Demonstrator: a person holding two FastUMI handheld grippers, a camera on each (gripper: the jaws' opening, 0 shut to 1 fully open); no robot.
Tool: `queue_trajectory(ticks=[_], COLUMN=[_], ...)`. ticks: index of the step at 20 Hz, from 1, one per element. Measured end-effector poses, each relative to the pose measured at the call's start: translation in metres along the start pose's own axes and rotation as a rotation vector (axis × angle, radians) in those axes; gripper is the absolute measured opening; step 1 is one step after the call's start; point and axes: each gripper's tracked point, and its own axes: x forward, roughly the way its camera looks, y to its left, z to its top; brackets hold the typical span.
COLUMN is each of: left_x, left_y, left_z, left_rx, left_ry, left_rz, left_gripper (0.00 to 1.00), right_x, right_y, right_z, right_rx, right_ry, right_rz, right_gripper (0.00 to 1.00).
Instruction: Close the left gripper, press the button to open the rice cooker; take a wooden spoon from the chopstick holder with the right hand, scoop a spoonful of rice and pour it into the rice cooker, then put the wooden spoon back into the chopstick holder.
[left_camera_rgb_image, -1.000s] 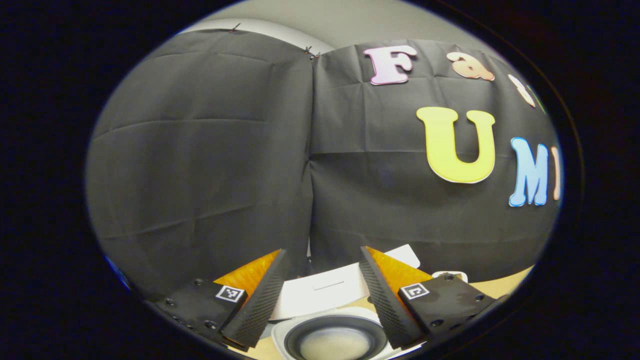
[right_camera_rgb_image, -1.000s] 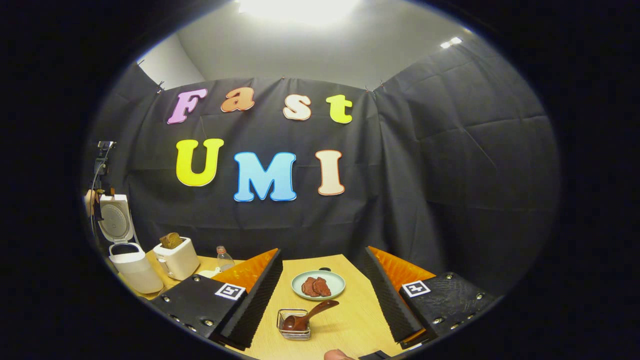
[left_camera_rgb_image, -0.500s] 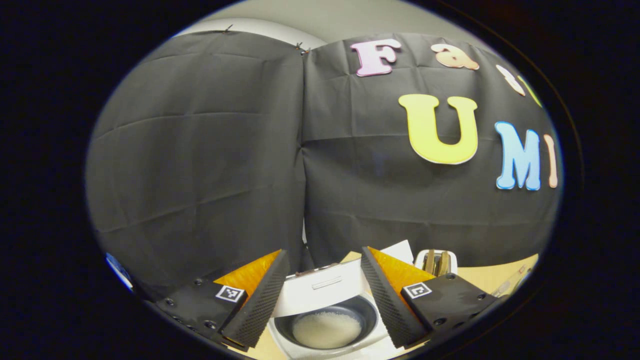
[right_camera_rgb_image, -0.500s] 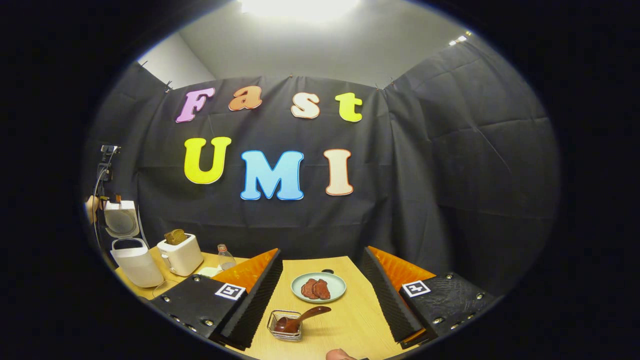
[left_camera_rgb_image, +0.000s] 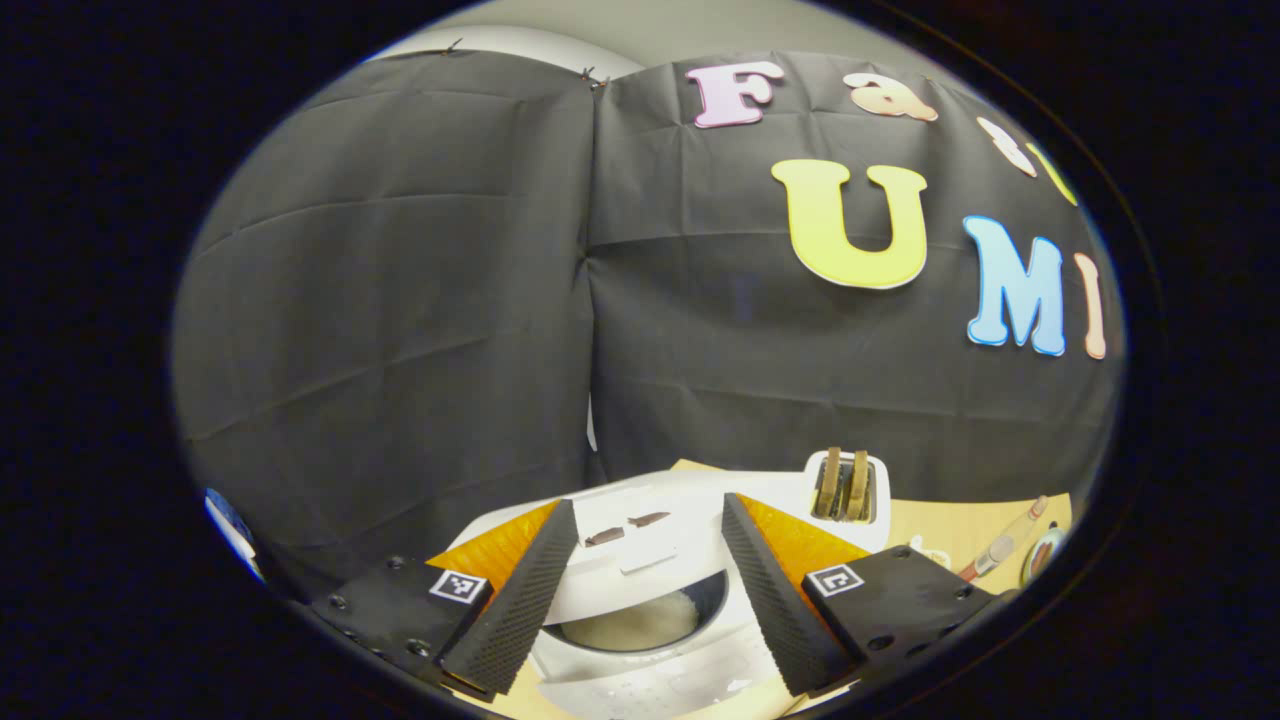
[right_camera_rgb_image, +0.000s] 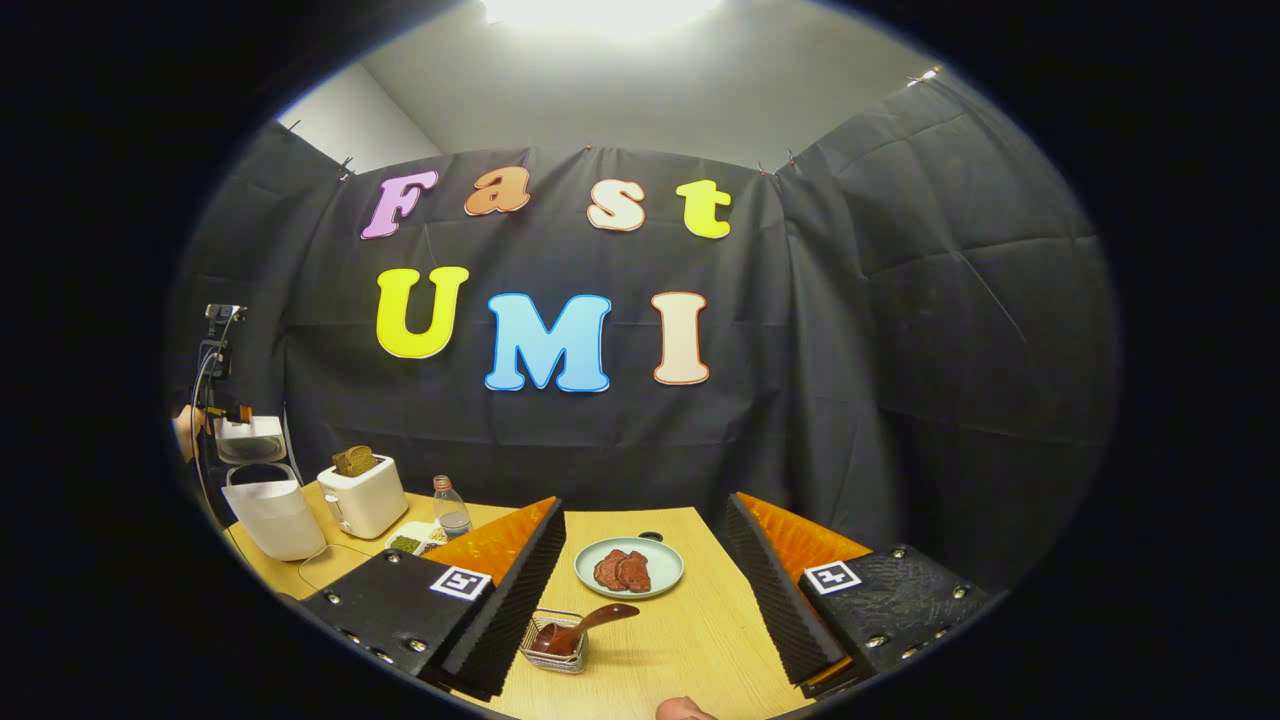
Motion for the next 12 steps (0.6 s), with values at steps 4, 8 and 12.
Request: queue_trajectory(ticks=[4, 8, 12], left_x=[0.000, 0.002, 0.007], left_y=[-0.009, -0.015, -0.025], left_z=[-0.017, -0.036, -0.059], left_rx=[0.014, 0.048, 0.071], left_ry=[0.019, 0.034, 0.065], left_rz=[0.006, 0.014, 0.017], left_gripper=[0.96, 1.00, 1.00], right_x=[-0.003, -0.007, -0.010], right_y=[0.004, 0.003, 0.001], right_z=[-0.002, -0.006, -0.013], right_rx=[-0.012, -0.006, 0.003], right_ry=[0.001, 0.002, 0.016], right_rz=[0.011, 0.005, -0.010], right_gripper=[0.98, 1.00, 0.98])
